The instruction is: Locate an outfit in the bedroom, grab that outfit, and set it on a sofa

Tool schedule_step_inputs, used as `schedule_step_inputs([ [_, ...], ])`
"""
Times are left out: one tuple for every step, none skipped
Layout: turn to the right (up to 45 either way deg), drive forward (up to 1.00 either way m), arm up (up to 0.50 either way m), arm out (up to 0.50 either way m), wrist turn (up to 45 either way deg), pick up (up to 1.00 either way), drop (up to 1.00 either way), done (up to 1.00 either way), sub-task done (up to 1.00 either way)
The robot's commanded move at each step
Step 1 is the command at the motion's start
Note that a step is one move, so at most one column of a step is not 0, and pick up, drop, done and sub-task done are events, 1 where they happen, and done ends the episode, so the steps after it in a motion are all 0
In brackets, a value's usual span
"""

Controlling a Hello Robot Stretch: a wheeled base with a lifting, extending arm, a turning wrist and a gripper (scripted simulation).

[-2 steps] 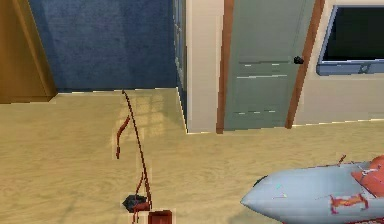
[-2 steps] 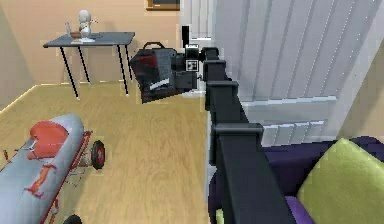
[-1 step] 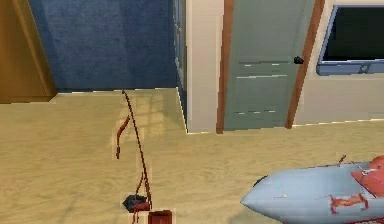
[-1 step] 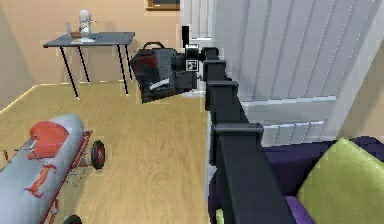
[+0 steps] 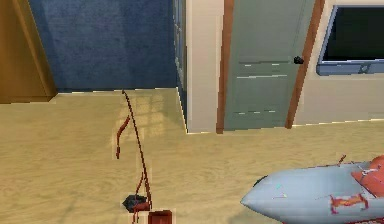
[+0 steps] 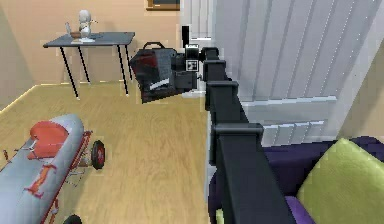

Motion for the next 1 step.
schedule_step_inputs([
  [-45.0,0.0,0.0,0.0,0.0,0.0,0.0,0.0,0.0],
])
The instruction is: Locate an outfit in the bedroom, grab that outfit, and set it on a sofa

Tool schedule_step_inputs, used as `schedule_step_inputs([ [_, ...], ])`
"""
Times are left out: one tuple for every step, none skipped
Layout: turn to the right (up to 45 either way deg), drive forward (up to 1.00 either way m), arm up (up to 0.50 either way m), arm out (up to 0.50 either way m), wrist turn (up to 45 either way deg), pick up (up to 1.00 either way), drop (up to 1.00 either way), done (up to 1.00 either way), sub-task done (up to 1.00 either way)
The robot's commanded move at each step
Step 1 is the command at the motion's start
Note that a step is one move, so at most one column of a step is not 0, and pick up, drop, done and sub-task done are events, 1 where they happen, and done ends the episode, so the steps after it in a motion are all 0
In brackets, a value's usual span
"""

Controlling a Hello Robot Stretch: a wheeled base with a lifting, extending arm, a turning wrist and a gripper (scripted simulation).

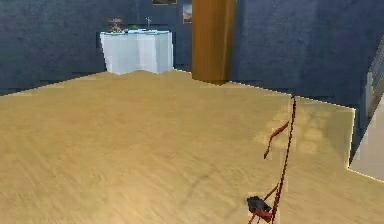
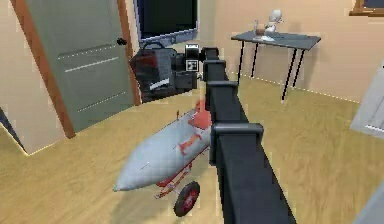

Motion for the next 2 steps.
schedule_step_inputs([
  [36.0,0.0,0.0,0.0,0.0,0.0,0.0,0.0,0.0],
  [0.0,0.1,0.0,0.0,0.0,0.0,0.0,0.0,0.0],
])
